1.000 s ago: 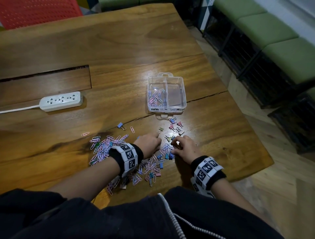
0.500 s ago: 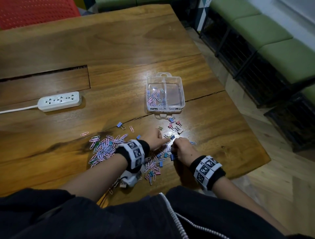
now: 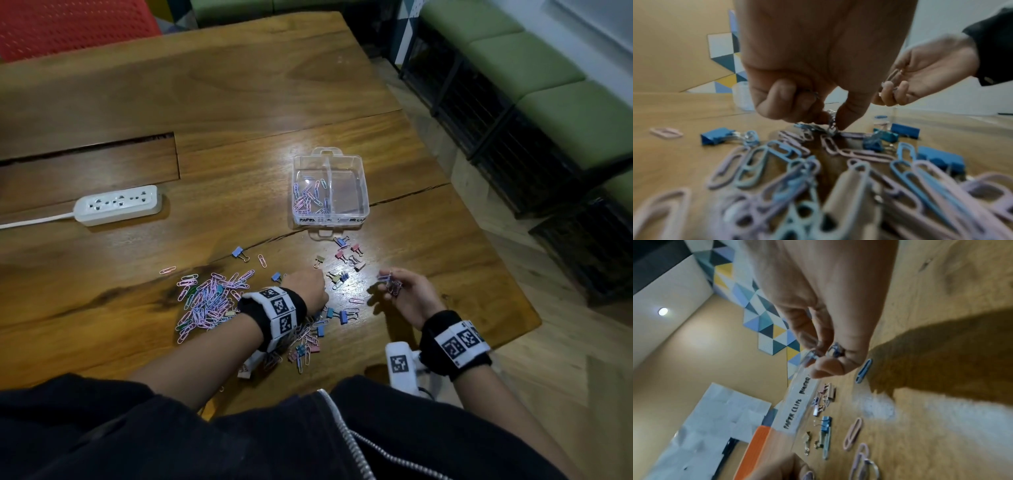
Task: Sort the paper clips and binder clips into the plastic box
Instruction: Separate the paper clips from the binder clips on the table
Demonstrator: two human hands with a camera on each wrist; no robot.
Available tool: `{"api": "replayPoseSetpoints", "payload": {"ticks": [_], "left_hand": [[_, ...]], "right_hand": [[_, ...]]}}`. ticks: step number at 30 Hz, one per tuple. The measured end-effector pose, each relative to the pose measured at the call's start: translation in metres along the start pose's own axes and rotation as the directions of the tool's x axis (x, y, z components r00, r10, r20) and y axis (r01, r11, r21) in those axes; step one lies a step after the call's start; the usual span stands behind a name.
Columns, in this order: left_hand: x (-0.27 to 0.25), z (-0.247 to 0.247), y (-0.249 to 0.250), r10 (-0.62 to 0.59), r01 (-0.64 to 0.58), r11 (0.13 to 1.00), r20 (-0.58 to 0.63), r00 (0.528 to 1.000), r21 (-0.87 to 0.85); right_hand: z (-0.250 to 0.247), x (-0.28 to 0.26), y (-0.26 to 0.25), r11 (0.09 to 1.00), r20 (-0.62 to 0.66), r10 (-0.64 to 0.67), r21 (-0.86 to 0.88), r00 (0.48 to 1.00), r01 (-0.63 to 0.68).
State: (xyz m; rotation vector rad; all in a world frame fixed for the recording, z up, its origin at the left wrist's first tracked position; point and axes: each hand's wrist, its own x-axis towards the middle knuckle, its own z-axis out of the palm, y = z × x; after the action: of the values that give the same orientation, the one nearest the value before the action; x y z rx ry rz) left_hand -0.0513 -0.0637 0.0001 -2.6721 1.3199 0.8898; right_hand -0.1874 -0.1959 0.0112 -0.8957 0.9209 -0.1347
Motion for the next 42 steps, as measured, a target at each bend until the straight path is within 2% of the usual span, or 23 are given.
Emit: {"api": "replayPoseSetpoints", "payload": {"ticks": [2, 4, 5, 6, 8, 9, 11, 13, 14, 17, 19, 21, 24, 26, 28, 31, 34, 35, 36, 38, 40, 41, 42], "left_hand": [[0.001, -0.004, -0.005, 0.029, -0.029, 0.988, 0.004, 1.000, -0.153], [0.002, -0.011, -0.009, 0.058, -0.036, 0.874, 0.031, 0.998, -0.485], [0.001, -0.015, -0.011, 0.070, -0.002, 0.710, 0.068, 0.995, -0.704], [0.000, -0.017, -0.014, 0.095, 0.043, 0.466, 0.098, 0.991, -0.884], [-0.002, -0.020, -0.017, 0.165, 0.142, -0.004, 0.140, 0.976, -0.990], [-0.003, -0.020, -0.017, 0.187, 0.187, -0.141, 0.159, 0.969, -0.972], [-0.003, -0.018, -0.016, 0.187, 0.232, -0.247, 0.189, 0.964, -0.941], [-0.002, -0.018, -0.012, 0.179, 0.256, -0.187, 0.223, 0.958, -0.948], [0.000, -0.018, -0.009, 0.158, 0.249, -0.074, 0.235, 0.959, -0.966], [0.004, -0.015, 0.005, -0.014, 0.152, 0.541, 0.171, 0.985, -0.827], [0.005, -0.011, 0.012, -0.065, 0.080, 0.808, 0.047, 0.997, -0.583], [0.006, -0.008, 0.015, -0.085, 0.071, 0.925, -0.022, 0.996, -0.372], [0.010, -0.004, 0.018, -0.081, 0.064, 0.969, -0.062, 0.995, -0.237], [0.012, -0.003, 0.022, -0.073, 0.058, 0.978, -0.070, 0.995, -0.201], [0.014, -0.004, 0.025, -0.069, 0.059, 0.980, -0.045, 0.997, -0.191], [0.015, -0.006, 0.024, -0.050, 0.050, 0.982, 0.003, 0.999, -0.183], [0.012, -0.006, 0.013, -0.013, 0.025, 0.944, 0.040, 0.999, -0.328], [0.011, -0.007, 0.008, 0.009, 0.022, 0.873, 0.062, 0.998, -0.487], [0.009, -0.008, 0.002, 0.037, 0.032, 0.736, 0.087, 0.996, -0.676], [0.004, -0.013, -0.011, 0.118, 0.073, 0.297, 0.113, 0.987, -0.952], [-0.001, -0.019, -0.020, 0.180, 0.115, -0.114, 0.093, 0.979, -0.987], [-0.002, -0.023, -0.022, 0.179, 0.120, -0.221, 0.080, 0.981, -0.968], [-0.003, -0.024, -0.023, 0.165, 0.122, -0.263, 0.080, 0.983, -0.957]], "right_hand": [[-0.001, 0.001, 0.000, 0.999, -0.022, -0.022, 0.048, 1.000, 0.023], [-0.004, 0.006, 0.002, 1.000, -0.037, -0.018, 0.000, 0.999, 0.018], [-0.006, 0.008, 0.002, 0.999, -0.048, -0.008, -0.032, 0.999, 0.007], [-0.006, 0.009, 0.002, 0.999, -0.055, 0.004, -0.050, 0.998, -0.007], [-0.007, 0.012, 0.002, 0.998, -0.074, 0.027, -0.046, 0.997, -0.030], [-0.006, 0.013, 0.002, 0.997, -0.093, 0.032, -0.063, 0.995, -0.038], [-0.005, 0.014, 0.004, 0.965, -0.156, -0.023, -0.263, 0.988, -0.019], [-0.003, 0.014, 0.009, 0.809, -0.193, -0.172, -0.587, 0.966, 0.027], [-0.001, 0.014, 0.012, 0.701, -0.184, -0.233, -0.712, 0.955, 0.034], [0.003, 0.013, 0.017, 0.425, -0.126, -0.291, -0.905, 0.949, 0.010], [0.005, 0.014, 0.019, 0.362, -0.113, -0.287, -0.932, 0.951, -0.002], [0.007, 0.014, 0.023, 0.323, -0.103, -0.260, -0.946, 0.960, -0.014], [0.011, 0.014, 0.027, 0.267, -0.045, -0.225, -0.963, 0.973, 0.017], [0.011, 0.012, 0.026, 0.345, -0.015, -0.220, -0.936, 0.975, 0.063], [0.009, 0.011, 0.023, 0.565, -0.017, -0.195, -0.819, 0.981, 0.098], [0.007, 0.007, 0.018, 0.899, -0.015, -0.090, -0.431, 0.996, 0.075], [0.008, 0.007, 0.013, 0.986, 0.001, 0.059, -0.155, 0.998, -0.058], [0.008, 0.009, 0.013, 0.989, 0.004, 0.090, -0.114, 0.996, -0.089], [0.009, 0.010, 0.014, 0.989, 0.002, 0.110, -0.104, 0.994, -0.109], [0.011, 0.013, 0.017, 0.961, -0.036, 0.084, -0.260, 0.996, -0.090], [0.015, 0.016, 0.023, 0.828, -0.039, -0.034, -0.561, 0.999, 0.006], [0.016, 0.017, 0.025, 0.727, -0.016, -0.102, -0.683, 0.995, 0.064], [0.018, 0.018, 0.027, 0.623, 0.008, -0.155, -0.775, 0.988, 0.104]]}}
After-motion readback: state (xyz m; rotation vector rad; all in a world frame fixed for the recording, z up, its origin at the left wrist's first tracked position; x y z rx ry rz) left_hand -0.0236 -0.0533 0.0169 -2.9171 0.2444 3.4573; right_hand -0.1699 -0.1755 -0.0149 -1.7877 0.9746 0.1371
